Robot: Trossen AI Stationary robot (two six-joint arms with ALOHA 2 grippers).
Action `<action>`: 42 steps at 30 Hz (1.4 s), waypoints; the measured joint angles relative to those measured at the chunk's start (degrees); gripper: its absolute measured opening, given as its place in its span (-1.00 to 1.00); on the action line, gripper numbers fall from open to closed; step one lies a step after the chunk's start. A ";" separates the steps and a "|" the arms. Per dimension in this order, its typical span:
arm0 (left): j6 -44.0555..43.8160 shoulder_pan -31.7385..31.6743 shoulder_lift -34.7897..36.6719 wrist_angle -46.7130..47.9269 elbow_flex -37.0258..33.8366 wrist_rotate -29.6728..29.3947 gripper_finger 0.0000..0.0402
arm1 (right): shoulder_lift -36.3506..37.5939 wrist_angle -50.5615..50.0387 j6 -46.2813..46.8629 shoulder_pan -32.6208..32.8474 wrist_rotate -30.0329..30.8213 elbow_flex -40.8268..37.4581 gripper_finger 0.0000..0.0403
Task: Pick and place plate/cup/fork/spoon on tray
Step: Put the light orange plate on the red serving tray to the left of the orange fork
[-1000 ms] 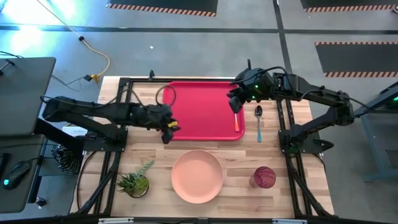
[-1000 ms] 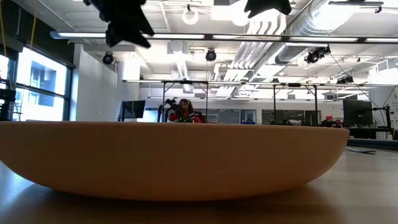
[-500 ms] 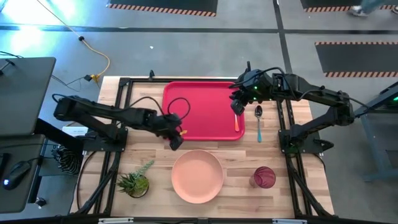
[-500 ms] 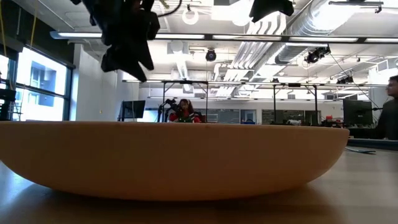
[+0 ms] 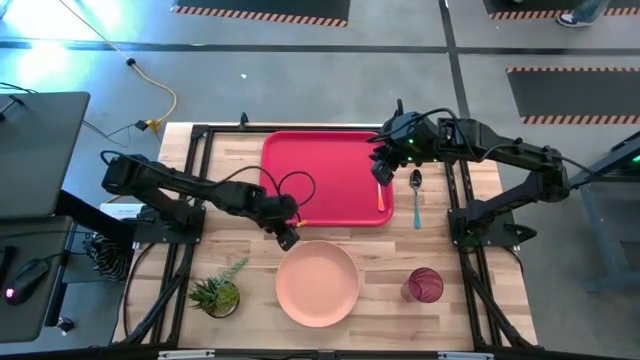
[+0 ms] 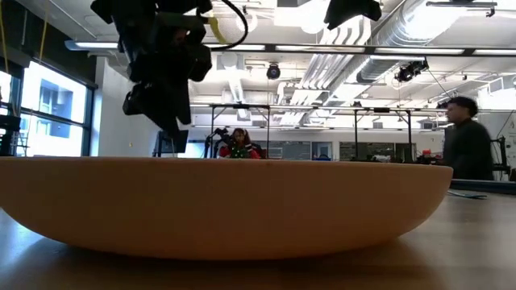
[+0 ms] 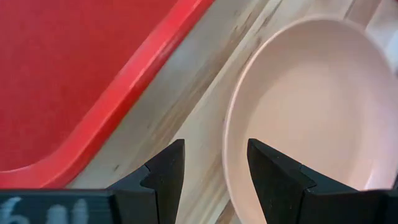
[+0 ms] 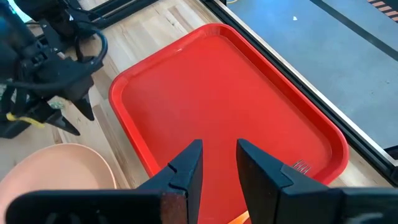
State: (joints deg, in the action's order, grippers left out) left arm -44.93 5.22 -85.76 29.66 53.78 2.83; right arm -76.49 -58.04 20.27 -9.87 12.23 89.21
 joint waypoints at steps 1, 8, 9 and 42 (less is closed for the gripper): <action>0.00 0.37 -0.54 -0.20 0.00 0.04 -0.17 | 0.00 0.00 0.00 0.00 0.00 0.00 -0.57; -1.19 2.91 -4.06 -1.35 -0.02 0.04 -0.17 | 0.00 0.00 -0.01 0.00 0.02 0.00 -0.57; -1.48 3.21 -4.42 -1.43 -0.03 0.04 -0.17 | 0.00 0.00 0.00 -0.01 0.02 0.00 -0.57; -7.56 6.11 -12.12 -4.49 -0.02 -0.70 -0.64 | -0.02 -1.07 0.20 -0.02 0.04 0.00 -0.57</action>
State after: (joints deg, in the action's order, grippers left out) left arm -52.49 11.33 -97.89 25.17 53.76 2.13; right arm -76.51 -59.11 20.47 -9.89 12.27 89.21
